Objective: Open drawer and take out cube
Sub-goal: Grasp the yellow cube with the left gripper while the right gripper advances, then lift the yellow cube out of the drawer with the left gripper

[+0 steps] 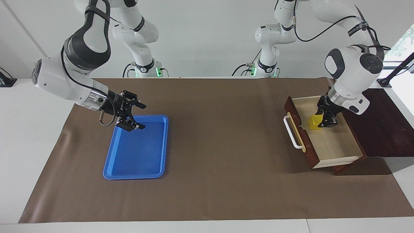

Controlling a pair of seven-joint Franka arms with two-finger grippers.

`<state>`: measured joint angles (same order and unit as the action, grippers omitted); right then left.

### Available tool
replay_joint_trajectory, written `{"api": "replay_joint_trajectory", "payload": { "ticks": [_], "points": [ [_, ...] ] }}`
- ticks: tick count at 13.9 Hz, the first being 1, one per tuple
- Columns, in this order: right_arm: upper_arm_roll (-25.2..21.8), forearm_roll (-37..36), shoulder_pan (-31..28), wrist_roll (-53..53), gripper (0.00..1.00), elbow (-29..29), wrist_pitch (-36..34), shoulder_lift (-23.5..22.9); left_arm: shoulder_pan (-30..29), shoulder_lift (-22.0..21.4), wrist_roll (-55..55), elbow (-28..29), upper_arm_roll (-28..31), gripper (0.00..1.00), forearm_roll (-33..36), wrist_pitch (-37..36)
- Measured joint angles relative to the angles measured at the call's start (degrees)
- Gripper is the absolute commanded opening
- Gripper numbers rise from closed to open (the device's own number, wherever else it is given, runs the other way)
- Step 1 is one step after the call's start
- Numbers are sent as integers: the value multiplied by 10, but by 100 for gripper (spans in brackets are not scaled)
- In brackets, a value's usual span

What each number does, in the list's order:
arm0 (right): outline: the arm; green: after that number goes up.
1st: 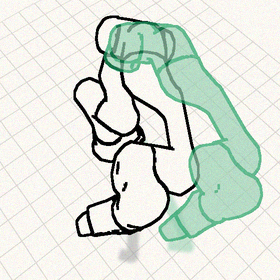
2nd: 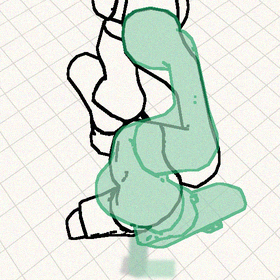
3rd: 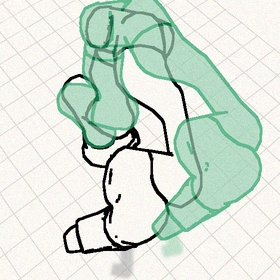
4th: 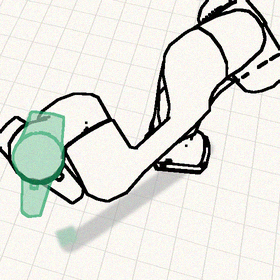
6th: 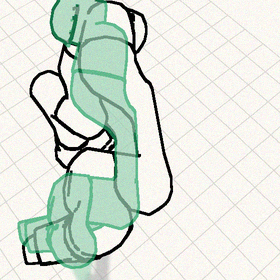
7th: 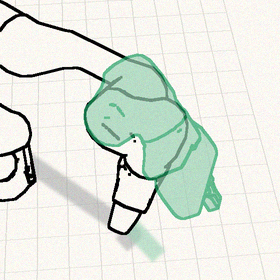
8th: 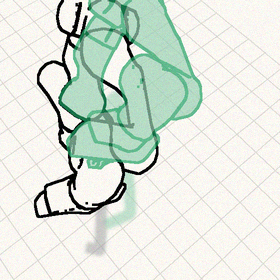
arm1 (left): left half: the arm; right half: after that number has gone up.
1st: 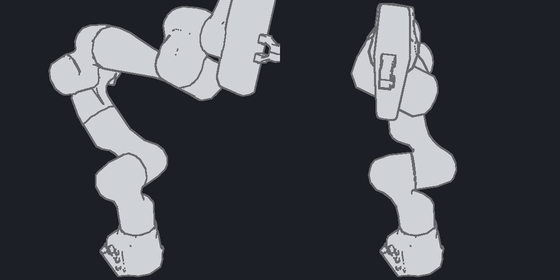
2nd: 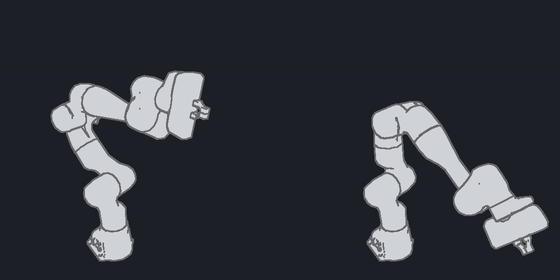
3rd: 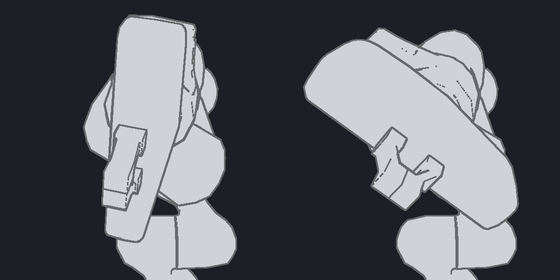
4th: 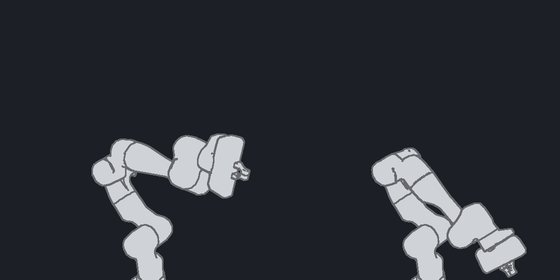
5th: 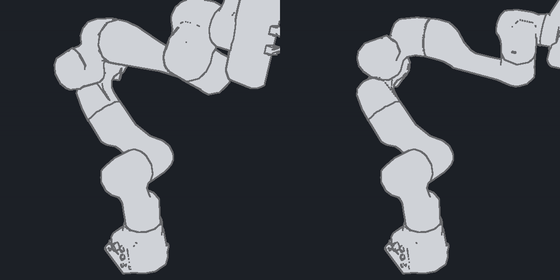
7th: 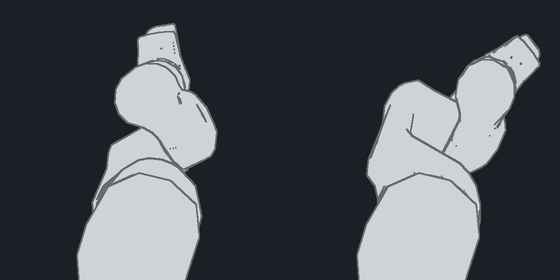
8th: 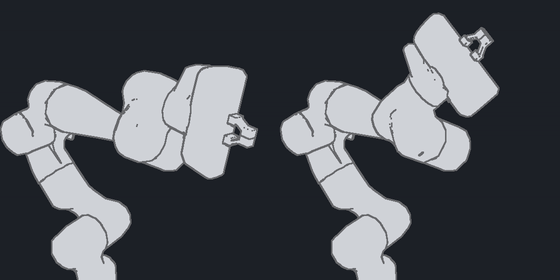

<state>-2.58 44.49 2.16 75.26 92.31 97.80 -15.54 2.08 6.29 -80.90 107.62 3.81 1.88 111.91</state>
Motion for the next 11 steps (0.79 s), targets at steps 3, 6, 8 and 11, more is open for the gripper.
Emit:
{"api": "replay_joint_trajectory", "payload": {
  "ticks": [3,6,8,11],
  "points": [
    [1,51,15,-7,100,1,25,-30,0,-1,0,-15,-1,0,0,10],
    [1,79,46,-11,100,1,42,-51,3,-4,0,-59,-3,0,0,-10],
    [2,82,68,0,100,5,46,-52,6,-5,-1,-88,-3,0,-2,-38],
    [2,82,115,50,100,7,102,-44,7,-5,-18,-139,-6,0,-28,-74]
  ]
}}
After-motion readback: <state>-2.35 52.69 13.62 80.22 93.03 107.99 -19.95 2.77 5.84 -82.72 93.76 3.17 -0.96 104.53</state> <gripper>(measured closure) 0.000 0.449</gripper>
